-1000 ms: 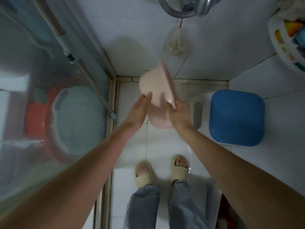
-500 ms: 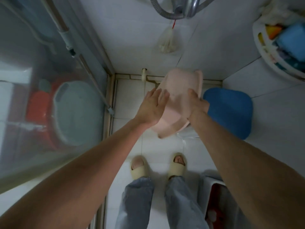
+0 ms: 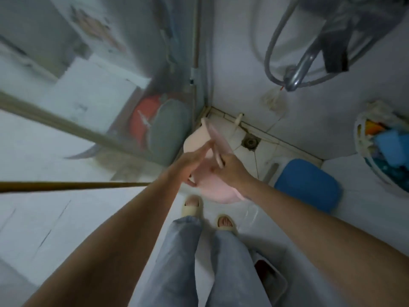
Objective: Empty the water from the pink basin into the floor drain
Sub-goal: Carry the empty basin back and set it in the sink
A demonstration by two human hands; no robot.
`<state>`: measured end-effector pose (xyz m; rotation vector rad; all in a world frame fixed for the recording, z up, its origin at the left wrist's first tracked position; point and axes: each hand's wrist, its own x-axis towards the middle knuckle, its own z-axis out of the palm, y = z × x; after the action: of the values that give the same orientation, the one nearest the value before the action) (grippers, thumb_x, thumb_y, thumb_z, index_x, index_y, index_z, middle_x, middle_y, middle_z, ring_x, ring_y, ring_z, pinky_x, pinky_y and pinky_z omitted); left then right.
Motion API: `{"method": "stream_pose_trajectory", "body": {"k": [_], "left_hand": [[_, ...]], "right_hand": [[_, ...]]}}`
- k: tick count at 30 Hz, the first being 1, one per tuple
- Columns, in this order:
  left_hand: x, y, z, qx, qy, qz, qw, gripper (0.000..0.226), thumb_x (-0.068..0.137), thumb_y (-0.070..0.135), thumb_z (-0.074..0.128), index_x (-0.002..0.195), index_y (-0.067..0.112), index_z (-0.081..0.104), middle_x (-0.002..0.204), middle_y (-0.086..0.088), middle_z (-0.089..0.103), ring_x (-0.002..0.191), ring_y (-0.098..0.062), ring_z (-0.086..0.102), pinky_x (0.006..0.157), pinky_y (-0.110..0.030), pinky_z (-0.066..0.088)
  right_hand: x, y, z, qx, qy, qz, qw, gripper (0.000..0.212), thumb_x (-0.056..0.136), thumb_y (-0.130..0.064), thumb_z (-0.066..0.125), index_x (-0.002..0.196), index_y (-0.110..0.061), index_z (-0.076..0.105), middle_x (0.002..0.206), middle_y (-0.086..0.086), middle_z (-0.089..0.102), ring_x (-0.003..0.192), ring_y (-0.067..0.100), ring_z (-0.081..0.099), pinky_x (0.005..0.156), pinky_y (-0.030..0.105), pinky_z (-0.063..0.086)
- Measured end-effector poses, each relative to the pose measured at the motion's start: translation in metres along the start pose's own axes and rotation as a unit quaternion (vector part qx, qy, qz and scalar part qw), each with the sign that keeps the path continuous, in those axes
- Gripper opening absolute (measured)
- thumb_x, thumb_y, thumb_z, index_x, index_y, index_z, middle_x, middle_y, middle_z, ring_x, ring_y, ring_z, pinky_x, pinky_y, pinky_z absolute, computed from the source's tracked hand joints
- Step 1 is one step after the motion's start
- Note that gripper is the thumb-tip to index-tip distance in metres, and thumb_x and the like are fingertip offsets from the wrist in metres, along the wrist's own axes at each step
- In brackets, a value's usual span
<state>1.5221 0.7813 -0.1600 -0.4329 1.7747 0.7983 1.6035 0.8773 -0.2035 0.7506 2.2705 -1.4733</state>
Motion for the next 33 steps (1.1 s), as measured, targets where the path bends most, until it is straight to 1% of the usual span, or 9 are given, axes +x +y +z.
{"method": "stream_pose_trajectory", "body": {"k": [3, 6, 8, 14, 17, 20, 24, 28, 33], "left_hand": [[-0.042, -0.032, -0.022, -0.061, 0.007, -0.011, 0.998, 0.079, 0.081, 0.067, 0.054, 0.140, 0.015, 0.043, 0.145, -0.012, 0.045, 0.129, -0.037, 0.048, 0.097, -0.053, 0.049], [-0.078, -0.075, -0.040, -0.147, 0.046, -0.063, 0.986, 0.088, 0.076, 0.064, 0.064, 0.144, 0.016, 0.035, 0.151, -0.012, 0.035, 0.132, -0.040, 0.042, 0.093, -0.054, 0.051], [-0.091, -0.109, -0.049, -0.196, 0.064, -0.089, 0.974, 0.088, 0.078, 0.063, 0.063, 0.145, 0.016, 0.031, 0.150, -0.013, 0.036, 0.131, -0.040, 0.043, 0.094, -0.053, 0.050], [-0.130, -0.219, -0.087, -0.302, 0.095, -0.127, 0.940, 0.072, 0.084, 0.059, 0.057, 0.139, 0.013, 0.041, 0.107, -0.010, 0.055, 0.104, -0.034, 0.058, 0.091, -0.048, 0.053], [-0.154, -0.281, -0.118, -0.381, 0.100, -0.142, 0.908, 0.081, 0.080, 0.056, 0.064, 0.144, 0.016, 0.033, 0.134, -0.014, 0.046, 0.118, -0.037, 0.053, 0.088, -0.049, 0.054], [-0.175, -0.333, -0.145, -0.413, 0.160, -0.114, 0.889, 0.067, 0.085, 0.044, 0.064, 0.140, 0.015, 0.039, 0.130, -0.012, 0.047, 0.116, -0.032, 0.052, 0.091, -0.044, 0.051], [-0.191, -0.390, -0.199, -0.458, 0.223, -0.069, 0.858, 0.050, 0.091, 0.035, 0.057, 0.137, 0.018, 0.044, 0.114, -0.007, 0.048, 0.103, -0.026, 0.050, 0.087, -0.039, 0.049], [-0.185, -0.436, -0.280, -0.530, 0.210, -0.081, 0.818, 0.068, 0.082, 0.047, 0.059, 0.139, 0.016, 0.040, 0.133, -0.012, 0.046, 0.113, -0.031, 0.052, 0.085, -0.044, 0.051], [-0.183, -0.469, -0.377, -0.570, 0.230, -0.073, 0.786, 0.080, 0.068, 0.045, 0.067, 0.133, 0.006, 0.041, 0.126, -0.016, 0.053, 0.104, -0.035, 0.060, 0.074, -0.043, 0.057]], "right_hand": [[-0.033, -0.032, 0.006, -0.048, -0.057, -0.091, 0.993, 0.063, 0.070, -0.033, 0.069, 0.121, -0.056, 0.042, 0.119, -0.032, 0.052, 0.117, 0.001, 0.056, 0.093, 0.015, 0.045], [-0.073, -0.056, 0.039, -0.095, -0.178, -0.018, 0.979, 0.016, 0.082, -0.013, 0.058, 0.082, -0.028, 0.055, 0.078, -0.012, 0.055, 0.084, 0.013, 0.057, 0.077, 0.030, 0.046], [-0.092, -0.067, 0.064, -0.140, -0.236, -0.004, 0.962, 0.024, 0.090, -0.010, 0.052, 0.069, -0.021, 0.048, 0.071, -0.003, 0.050, 0.076, 0.014, 0.051, 0.069, 0.028, 0.043], [-0.142, -0.101, 0.141, -0.228, -0.370, -0.057, 0.899, 0.007, 0.087, -0.013, 0.057, 0.086, -0.020, 0.057, 0.073, -0.005, 0.056, 0.064, 0.008, 0.051, 0.057, 0.016, 0.041], [-0.174, -0.116, 0.195, -0.268, -0.418, -0.101, 0.862, 0.018, 0.092, -0.021, 0.049, 0.095, -0.012, 0.065, 0.079, -0.003, 0.059, 0.073, 0.012, 0.055, 0.065, 0.022, 0.044], [-0.195, -0.137, 0.243, -0.290, -0.459, -0.142, 0.828, 0.024, 0.093, -0.019, 0.048, 0.101, -0.008, 0.068, 0.086, 0.000, 0.062, 0.082, 0.017, 0.056, 0.071, 0.028, 0.044], [-0.212, -0.185, 0.313, -0.323, -0.485, -0.188, 0.791, 0.019, 0.084, -0.008, 0.051, 0.095, -0.011, 0.066, 0.086, 0.003, 0.062, 0.084, 0.020, 0.057, 0.077, 0.037, 0.048], [-0.216, -0.242, 0.392, -0.325, -0.466, -0.218, 0.794, 0.023, 0.080, -0.010, 0.051, 0.097, -0.013, 0.066, 0.092, 0.004, 0.067, 0.090, 0.024, 0.062, 0.084, 0.043, 0.052], [-0.218, -0.309, 0.473, -0.358, -0.406, -0.287, 0.790, 0.026, 0.069, -0.029, 0.046, 0.085, -0.014, 0.060, 0.094, 0.012, 0.072, 0.089, 0.034, 0.065, 0.063, 0.032, 0.040]]}}
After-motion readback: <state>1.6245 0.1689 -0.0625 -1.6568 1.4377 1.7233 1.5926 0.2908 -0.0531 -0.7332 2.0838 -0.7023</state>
